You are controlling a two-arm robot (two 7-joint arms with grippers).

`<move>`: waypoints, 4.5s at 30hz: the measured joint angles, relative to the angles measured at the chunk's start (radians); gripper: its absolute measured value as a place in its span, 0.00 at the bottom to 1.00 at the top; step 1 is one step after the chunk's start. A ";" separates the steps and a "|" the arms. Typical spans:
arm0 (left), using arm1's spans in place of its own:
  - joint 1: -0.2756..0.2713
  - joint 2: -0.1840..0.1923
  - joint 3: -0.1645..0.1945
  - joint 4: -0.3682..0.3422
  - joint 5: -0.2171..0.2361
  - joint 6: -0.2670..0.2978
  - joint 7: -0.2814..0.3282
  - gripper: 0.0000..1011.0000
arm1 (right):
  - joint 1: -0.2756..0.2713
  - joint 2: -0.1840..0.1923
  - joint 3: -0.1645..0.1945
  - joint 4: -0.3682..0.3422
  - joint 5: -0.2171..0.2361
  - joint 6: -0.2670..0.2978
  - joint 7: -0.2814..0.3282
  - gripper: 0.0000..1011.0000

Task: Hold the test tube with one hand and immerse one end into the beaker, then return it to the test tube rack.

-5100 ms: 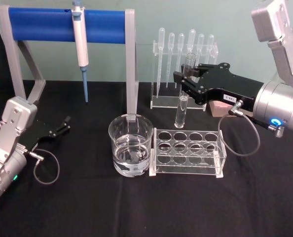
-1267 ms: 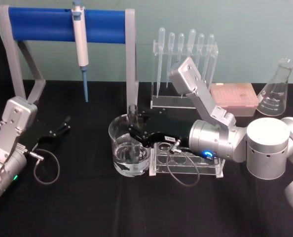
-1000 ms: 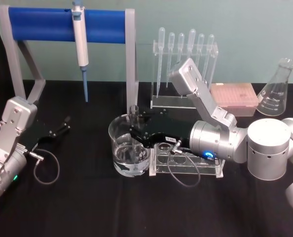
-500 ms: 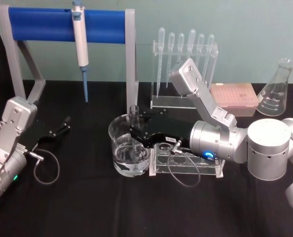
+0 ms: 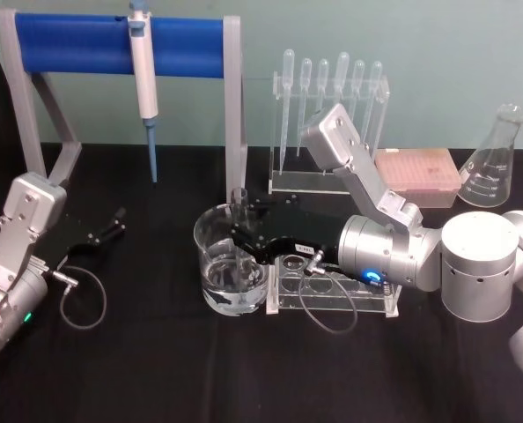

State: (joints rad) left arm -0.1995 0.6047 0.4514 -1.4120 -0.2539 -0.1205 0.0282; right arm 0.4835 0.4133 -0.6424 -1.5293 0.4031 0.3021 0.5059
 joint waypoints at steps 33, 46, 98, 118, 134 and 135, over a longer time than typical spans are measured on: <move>0.000 0.000 0.000 0.000 0.000 0.000 0.000 0.99 | 0.000 0.000 0.000 0.000 0.000 0.000 0.000 0.22; 0.000 0.000 0.000 0.000 0.000 0.000 0.000 0.99 | 0.000 0.000 0.000 0.000 0.000 0.000 0.000 0.22; 0.000 0.000 0.000 0.000 0.000 0.000 0.000 0.99 | 0.000 0.000 0.000 0.000 0.000 0.000 0.000 0.22; 0.000 0.000 0.000 0.000 0.000 0.000 0.000 0.99 | 0.000 0.000 0.000 0.000 0.000 0.000 0.000 0.22; 0.000 0.000 0.000 0.000 0.000 0.000 0.000 0.99 | 0.000 0.000 0.000 0.000 0.000 0.000 0.000 0.22; 0.000 0.000 0.000 0.000 0.000 0.000 0.000 0.99 | 0.000 0.000 0.000 0.000 0.000 0.000 0.000 0.22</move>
State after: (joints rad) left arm -0.1995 0.6047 0.4514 -1.4120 -0.2539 -0.1205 0.0283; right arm 0.4836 0.4133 -0.6423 -1.5292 0.4033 0.3021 0.5061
